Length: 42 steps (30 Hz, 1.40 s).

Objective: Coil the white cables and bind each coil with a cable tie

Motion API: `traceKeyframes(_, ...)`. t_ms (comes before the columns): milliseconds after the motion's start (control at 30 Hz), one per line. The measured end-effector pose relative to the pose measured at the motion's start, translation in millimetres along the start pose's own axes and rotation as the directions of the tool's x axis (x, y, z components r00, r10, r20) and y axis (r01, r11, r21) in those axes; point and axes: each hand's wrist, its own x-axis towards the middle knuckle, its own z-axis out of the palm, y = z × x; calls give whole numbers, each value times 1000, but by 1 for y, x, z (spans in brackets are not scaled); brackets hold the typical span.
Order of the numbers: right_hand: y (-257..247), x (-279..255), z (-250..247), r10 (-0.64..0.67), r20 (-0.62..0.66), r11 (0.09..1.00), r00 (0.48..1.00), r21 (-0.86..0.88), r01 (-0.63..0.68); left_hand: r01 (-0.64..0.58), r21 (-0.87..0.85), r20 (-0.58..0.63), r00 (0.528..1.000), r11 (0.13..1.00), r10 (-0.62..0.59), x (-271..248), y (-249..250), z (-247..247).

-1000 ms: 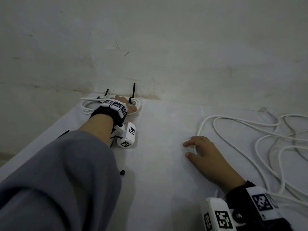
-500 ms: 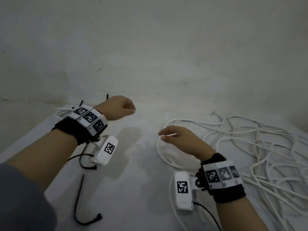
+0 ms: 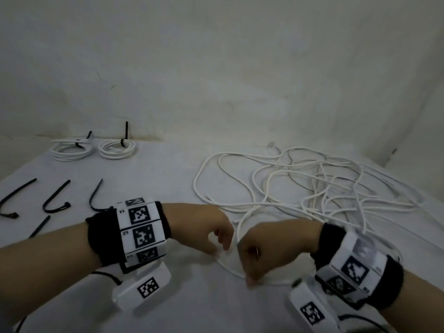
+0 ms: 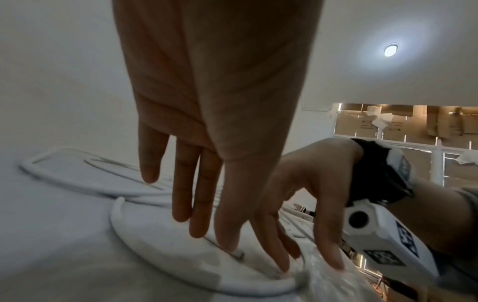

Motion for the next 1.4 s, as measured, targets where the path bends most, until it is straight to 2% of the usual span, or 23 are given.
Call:
traceKeyframes(200, 2, -7, 28, -20, -137, 998, 990, -66, 11, -23, -78, 30, 999, 997, 26, 8, 12, 5)
traceKeyframes(300, 6, -22, 15, -64, -312, 998, 948, -38, 55, -34, -102, 16, 999, 994, 36, 10, 15, 3)
traceKeyframes(433, 18, -47, -12, -73, -492, 959, 868, 205, 196, -91, -202, -190, 980, 975, 52, 3, 16, -10)
traceKeyframes(500, 27, -58, -21, -67, -549, 933, 833, 262, 248, -121, -222, -339, 940, 967, 39, -2, 17, -21)
traceKeyframes(600, 47, -73, -29, -41, -567, 900, 823, 337, 277, -209, -264, -515, 856, 942, 46, -10, 15, -33)
traceKeyframes(733, 87, -88, -32, 50, -599, 934, 799, 311, 175, -256, -400, -624, 780, 880, -56, -18, 5, -39)
traceKeyframes(867, 117, -95, -23, 146, -643, 954, 752, 292, 65, -234, -502, -637, 751, 832, -173, -21, -7, -38)
traceKeyframes(1000, 138, -92, -10, 152, -693, 978, 705, 210, -4, -262, -569, -658, 713, 780, -241, -26, -13, -39)
traceKeyframes(1100, 150, -87, -3, 153, -724, 985, 673, 165, -46, -323, -663, -659, 679, 675, -323, -32, -16, -44)
traceKeyframes(1167, 152, -83, -4, 139, -768, 989, 625, 142, -46, -335, -686, -664, 652, 647, -367, -37, -19, -48)
traceKeyframes(1233, 147, -81, -13, 134, -827, 990, 546, 140, -31, -347, -690, -677, 620, 635, -396, -40, -23, -49)
traceKeyframes(1333, 136, -85, -40, 176, -915, 972, 362, 219, 81, -348, -720, -672, 563, 600, -480, -41, -26, -49)
traceKeyframes(1400, 131, -90, -61, 220, -940, 928, 261, 284, 241, -347, -756, -643, 556, 556, -527, -43, -27, -50)
